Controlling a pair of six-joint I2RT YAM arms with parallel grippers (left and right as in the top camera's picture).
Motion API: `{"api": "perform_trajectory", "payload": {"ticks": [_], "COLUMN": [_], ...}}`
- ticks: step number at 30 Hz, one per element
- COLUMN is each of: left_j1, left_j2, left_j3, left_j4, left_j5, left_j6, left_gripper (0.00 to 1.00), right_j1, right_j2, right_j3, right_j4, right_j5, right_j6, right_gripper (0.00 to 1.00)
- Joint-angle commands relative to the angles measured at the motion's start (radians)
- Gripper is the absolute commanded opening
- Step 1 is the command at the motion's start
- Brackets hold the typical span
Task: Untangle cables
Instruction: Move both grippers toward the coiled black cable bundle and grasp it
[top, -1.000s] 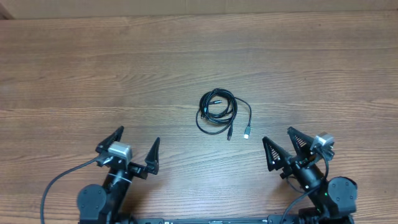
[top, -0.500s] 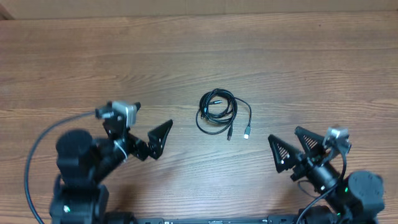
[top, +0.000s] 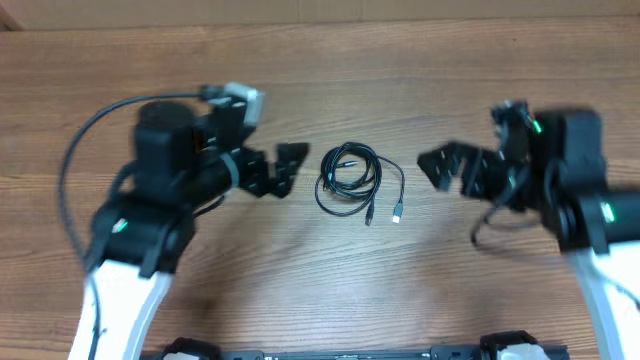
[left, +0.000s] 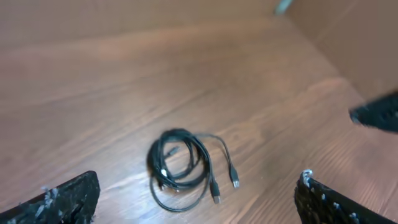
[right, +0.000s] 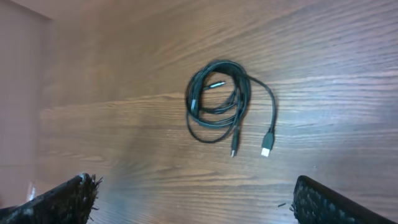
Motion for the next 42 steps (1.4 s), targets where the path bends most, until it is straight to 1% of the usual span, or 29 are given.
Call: {"api": "perform_trajectory", "payload": {"ticks": [1,5,7,8,9,10,11,13,15,20,25,27,32,37,42], "left_j1": [-0.056,-0.061,-0.056,-0.052,-0.048,-0.043,-0.041,-0.039,-0.040,-0.040,-0.039,-0.039,-0.037,-0.037,-0.033], "left_j2": [0.111,0.216,0.262,0.286,0.307,0.330,0.352,0.395,0.440,0.533,0.576,0.578,0.577,0.577,0.577], "left_j3": [0.019,0.019,0.019,0.019,0.019,0.019,0.019,0.019,0.019,0.019,0.019,0.019,0.019,0.019,0.019], "left_j4": [0.005,-0.006,-0.014,-0.019,-0.026,-0.035,-0.047,-0.069,-0.089,-0.091,-0.091,-0.092,-0.088,-0.099,-0.113], "left_j5": [-0.072,-0.039,-0.030,-0.031,-0.040,-0.061,-0.100,-0.176,-0.226,-0.241,-0.241,-0.242,-0.242,-0.271,-0.293], "left_j6": [-0.056,-0.063,-0.063,-0.071,-0.092,-0.129,-0.181,-0.287,-0.367,-0.431,-0.437,-0.436,-0.436,-0.435,-0.428], "left_gripper": [1.00,1.00,0.99,0.90,0.84,0.75,0.72,0.72,0.69,0.61,0.61,0.61,0.63,0.64,0.65], "right_j1": [0.001,0.001,0.001,0.002,0.003,0.008,0.014,0.033,0.057,0.136,0.209,0.230,0.274,0.302,0.311], "right_j2": [0.152,0.282,0.338,0.367,0.392,0.418,0.442,0.484,0.520,0.596,0.651,0.668,0.713,0.776,0.837], "right_j3": [0.056,0.055,0.055,0.055,0.055,0.055,0.055,0.054,0.054,0.054,0.053,0.053,0.053,0.053,0.053], "right_j4": [0.026,0.126,0.180,0.208,0.231,0.255,0.277,0.305,0.319,0.381,0.431,0.457,0.555,0.575,0.595], "right_j5": [-0.050,-0.204,-0.245,-0.245,-0.245,-0.244,-0.240,-0.198,-0.138,-0.037,0.044,0.066,0.090,0.113,0.100], "right_j6": [-0.029,-0.027,0.005,0.048,0.086,0.115,0.140,0.208,0.281,0.378,0.461,0.483,0.505,0.558,0.557], "right_gripper": [1.00,1.00,0.94,0.89,0.87,0.83,0.78,0.70,0.66,0.56,0.47,0.44,0.42,0.41,0.38]}}
